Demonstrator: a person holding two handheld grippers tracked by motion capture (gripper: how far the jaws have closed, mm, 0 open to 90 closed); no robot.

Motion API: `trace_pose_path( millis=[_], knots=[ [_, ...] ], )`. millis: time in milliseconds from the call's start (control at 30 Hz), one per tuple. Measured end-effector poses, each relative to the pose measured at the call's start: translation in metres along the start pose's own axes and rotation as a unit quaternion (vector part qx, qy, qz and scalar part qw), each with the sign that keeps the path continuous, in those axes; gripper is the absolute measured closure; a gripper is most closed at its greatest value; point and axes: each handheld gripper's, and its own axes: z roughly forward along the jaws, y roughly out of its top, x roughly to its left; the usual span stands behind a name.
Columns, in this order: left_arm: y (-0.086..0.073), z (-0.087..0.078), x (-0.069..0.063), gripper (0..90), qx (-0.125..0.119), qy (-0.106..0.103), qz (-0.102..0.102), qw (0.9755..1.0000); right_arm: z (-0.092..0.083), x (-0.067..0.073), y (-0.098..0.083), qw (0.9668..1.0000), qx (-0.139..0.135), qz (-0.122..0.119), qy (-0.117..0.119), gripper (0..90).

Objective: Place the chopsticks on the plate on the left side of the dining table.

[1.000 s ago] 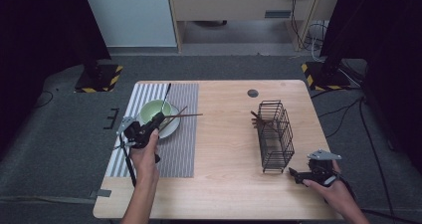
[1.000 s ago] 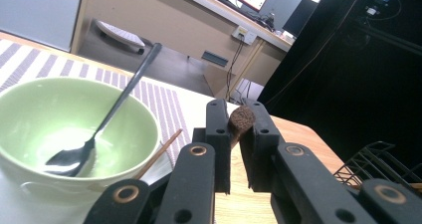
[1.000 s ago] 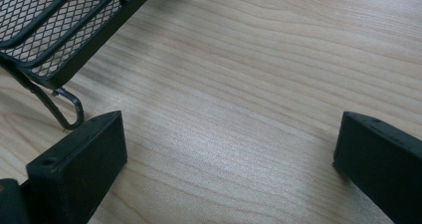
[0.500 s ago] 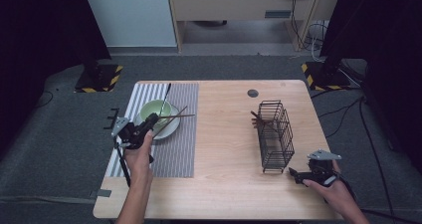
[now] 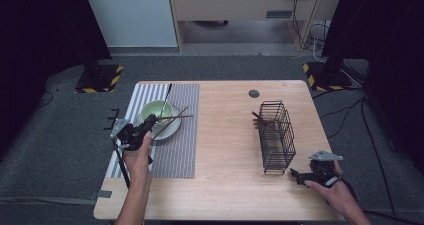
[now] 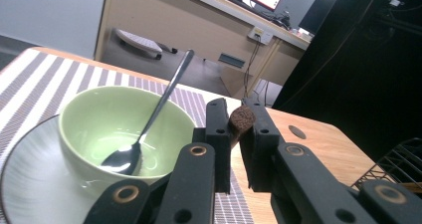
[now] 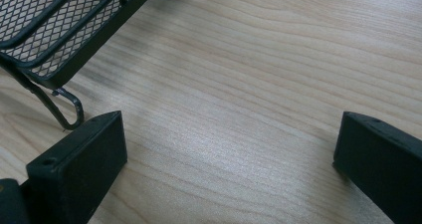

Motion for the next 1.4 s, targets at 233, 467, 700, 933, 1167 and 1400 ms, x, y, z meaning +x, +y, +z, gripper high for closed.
trace_pose_path(
  millis=[233,467,700,933,1167,1400],
  knots=[
    [-0.003,-0.002,0.006,82.5,0.001,0.003,-0.001,1.0,0.0,0.0,0.0,1.0,0.0,0.0,0.0,0.4],
    [-0.01,-0.007,0.012,82.5,0.005,-0.003,-0.009,0.9999,0.0,0.0,0.0,1.0,0.0,0.0,0.0,0.4],
    [-0.018,-0.017,0.014,82.4,0.026,-0.009,-0.002,0.9996,0.0,0.0,0.0,1.0,0.0,0.0,-0.001,0.4],
    [-0.025,-0.023,0.013,82.5,0.033,-0.012,0.003,0.9994,0.0,0.0,0.0,1.0,0.001,0.0,-0.001,0.4],
    [-0.024,-0.027,0.018,82.4,0.015,-0.009,-0.016,0.9997,0.0,0.0,0.0,1.0,0.001,0.0,-0.001,0.3],
    [-0.029,-0.031,0.026,82.8,0.029,-0.006,-0.021,0.9993,0.0,0.0,0.0,1.0,0.001,0.0,-0.001,0.4]
  ],
)
